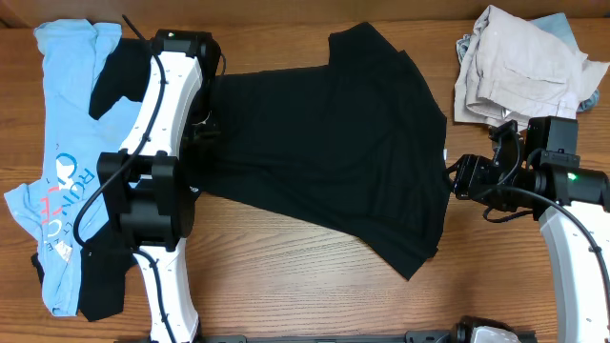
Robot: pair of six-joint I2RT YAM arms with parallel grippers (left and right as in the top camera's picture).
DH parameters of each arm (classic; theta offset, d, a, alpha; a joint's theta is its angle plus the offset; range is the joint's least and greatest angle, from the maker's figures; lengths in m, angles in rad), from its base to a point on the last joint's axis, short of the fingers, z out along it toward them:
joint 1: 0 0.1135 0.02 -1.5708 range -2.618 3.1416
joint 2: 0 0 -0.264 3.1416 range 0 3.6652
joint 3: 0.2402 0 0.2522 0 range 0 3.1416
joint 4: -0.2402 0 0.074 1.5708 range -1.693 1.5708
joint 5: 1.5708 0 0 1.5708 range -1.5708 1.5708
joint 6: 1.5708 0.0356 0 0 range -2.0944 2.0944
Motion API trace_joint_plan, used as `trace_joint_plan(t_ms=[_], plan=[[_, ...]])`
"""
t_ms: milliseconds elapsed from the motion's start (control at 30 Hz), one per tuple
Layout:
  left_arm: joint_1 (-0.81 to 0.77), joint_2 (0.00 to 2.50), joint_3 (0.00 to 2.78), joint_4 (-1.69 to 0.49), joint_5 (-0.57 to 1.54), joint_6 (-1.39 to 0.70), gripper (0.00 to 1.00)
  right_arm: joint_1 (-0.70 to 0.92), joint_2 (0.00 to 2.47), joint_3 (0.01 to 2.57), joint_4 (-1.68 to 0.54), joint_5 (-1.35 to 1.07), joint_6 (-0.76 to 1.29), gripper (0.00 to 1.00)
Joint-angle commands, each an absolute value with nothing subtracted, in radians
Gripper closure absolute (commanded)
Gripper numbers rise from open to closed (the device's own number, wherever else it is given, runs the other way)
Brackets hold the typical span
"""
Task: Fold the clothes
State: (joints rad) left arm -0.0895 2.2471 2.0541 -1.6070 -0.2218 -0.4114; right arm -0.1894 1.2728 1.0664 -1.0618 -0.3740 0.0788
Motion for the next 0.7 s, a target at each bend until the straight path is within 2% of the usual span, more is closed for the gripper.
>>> trace_joint_plan(t_ms=[0,200,533,667], plan=[[-0.084,2.219,2.079,-1.580,-0.151,-0.469,0.63,-0.191,1.272,1.060,-1.051,-0.368,0.079,0.38],[-0.084,2.219,2.079,-1.550,-0.113,-0.468,0.63,-0.191,1.272,1.060,-1.050,-0.367,0.079,0.38],[-0.084,2.220,2.077,-1.609,-0.196,-0.442,0.67,-0.191,1.272,1.060,-1.044,-0.368,0.079,0.37],[-0.084,2.220,2.077,-1.607,-0.223,-0.441,0.75,-0.191,1.272,1.060,-1.044,-0.368,0.079,0.37]])
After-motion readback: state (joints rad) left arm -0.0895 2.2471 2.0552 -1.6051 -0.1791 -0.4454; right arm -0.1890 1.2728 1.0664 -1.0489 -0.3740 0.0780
